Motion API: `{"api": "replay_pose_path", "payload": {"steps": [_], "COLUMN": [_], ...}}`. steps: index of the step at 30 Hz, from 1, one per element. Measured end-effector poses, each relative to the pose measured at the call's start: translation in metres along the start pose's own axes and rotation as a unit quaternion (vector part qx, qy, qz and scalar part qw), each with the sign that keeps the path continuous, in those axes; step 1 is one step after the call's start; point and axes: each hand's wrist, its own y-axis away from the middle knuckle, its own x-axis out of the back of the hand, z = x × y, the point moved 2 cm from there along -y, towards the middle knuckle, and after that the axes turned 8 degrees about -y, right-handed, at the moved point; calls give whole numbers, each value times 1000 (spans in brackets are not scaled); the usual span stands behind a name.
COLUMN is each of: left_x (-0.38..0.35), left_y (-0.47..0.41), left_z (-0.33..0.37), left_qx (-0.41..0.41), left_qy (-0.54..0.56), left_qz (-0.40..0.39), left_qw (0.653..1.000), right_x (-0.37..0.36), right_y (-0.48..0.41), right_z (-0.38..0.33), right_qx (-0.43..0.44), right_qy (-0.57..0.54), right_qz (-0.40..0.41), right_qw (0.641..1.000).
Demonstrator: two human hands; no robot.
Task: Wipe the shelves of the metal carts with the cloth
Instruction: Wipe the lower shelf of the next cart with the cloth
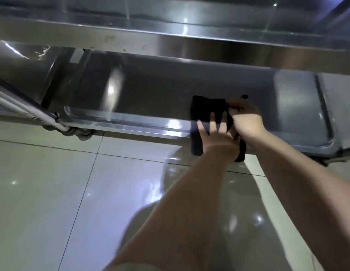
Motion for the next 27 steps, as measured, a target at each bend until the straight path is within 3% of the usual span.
{"api": "replay_pose_path", "payload": {"steps": [2, 7, 10, 12, 14, 17, 20, 23, 25, 27], "left_x": [-2, 2, -10, -18, -20, -20, -26, -24, -21, -17], "left_y": [6, 20, 42, 52, 54, 54, 56, 54, 52, 47], "left_z": [12, -34, -68, -79, -85, -95, -97, -101, -107, -113], "left_qx": [-40, -135, -155, -163, -139, -76, -76, -85, -97, -117], "left_qy": [-8, 94, 113, 51, 3, -17, -29, -46, -26, 30], "left_qz": [2, 121, 157, 158, 150, 140, 136, 150, 209, 270], "left_qw": [999, 979, 969, 972, 979, 987, 987, 984, 973, 955], "right_x": [11, 27, 23, 14, 4, -18, -31, -18, -1, 16], "right_y": [12, 44, 57, 69, 77, 80, 73, 67, 64, 55], "right_z": [8, 29, 42, 52, 57, 56, 43, 37, 30, 12], "right_qx": [11, 123, 272, 264, 223, 238, 315, 360, 351, 239], "right_qy": [74, 213, 332, 439, 508, 569, 573, 521, 417, 333], "right_qz": [-26, -41, -131, -195, -211, -120, -15, -27, -95, -181], "right_qw": [997, 968, 894, 837, 805, 778, 757, 773, 833, 894]}}
